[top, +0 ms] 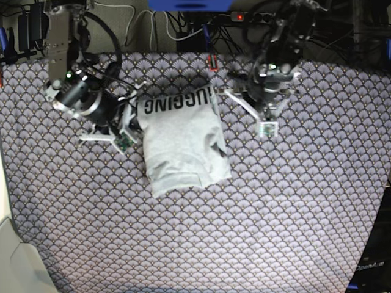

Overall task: Fold the T-shirt properly
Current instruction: 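Press the folded bundle flat with the right gripper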

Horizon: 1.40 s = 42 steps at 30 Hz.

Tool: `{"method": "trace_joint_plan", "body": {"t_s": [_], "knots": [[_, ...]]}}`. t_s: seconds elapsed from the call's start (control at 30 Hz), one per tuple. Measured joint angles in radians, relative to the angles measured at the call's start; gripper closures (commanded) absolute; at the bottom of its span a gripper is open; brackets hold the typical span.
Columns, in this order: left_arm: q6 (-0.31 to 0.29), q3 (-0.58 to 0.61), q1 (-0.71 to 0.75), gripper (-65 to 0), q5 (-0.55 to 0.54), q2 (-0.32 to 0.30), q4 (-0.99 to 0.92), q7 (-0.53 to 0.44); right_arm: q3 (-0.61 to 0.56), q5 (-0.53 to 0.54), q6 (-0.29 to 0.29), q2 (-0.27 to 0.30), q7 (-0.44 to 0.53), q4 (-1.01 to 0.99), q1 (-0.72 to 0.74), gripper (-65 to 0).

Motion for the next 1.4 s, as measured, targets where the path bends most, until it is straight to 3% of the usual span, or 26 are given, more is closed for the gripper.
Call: {"method": "trace_joint_plan", "body": {"t_s": [0.27,0.4,0.47,0.73,0.83,1.13,1.4], "knots": [[-0.008,-0.345,0.142,-0.4,0.011,-0.038,0.087,-0.007,-0.226,0.0,0.0,-0.006,-0.001,-0.013,0.094,0.0],[-0.005,-0.441,0.19,-0.4,0.001,-0.054,0.088,-0.002,-0.28,0.005,0.004,-0.053,0.008,-0.09,0.187,0.0],[-0.012,-0.454,0.206,-0.4,-0.001,-0.086,0.092,-0.008,-0.278,0.005,0.003,-0.061,0.01,-0.156,0.229,0.0],[-0.011,-0.458,0.217,-0.4,0.0,-0.086,0.096,-0.011,-0.269,-0.006,0.004,-0.072,0.026,-0.47,0.398,0.0],[-0.012,-0.452,0.211,-0.4,-0.002,-0.085,0.096,-0.011,-0.274,0.0,0.0,-0.097,0.12,-0.58,0.413,0.0],[-0.011,-0.452,0.186,-0.4,0.0,-0.086,0.096,-0.005,-0.275,-0.003,0.0,-0.152,0.253,-0.909,0.529,0.0],[-0.011,-0.452,0.187,-0.4,0.0,-0.085,0.097,-0.004,-0.275,-0.007,0.0,-0.199,0.296,-1.063,0.631,0.0]]}}
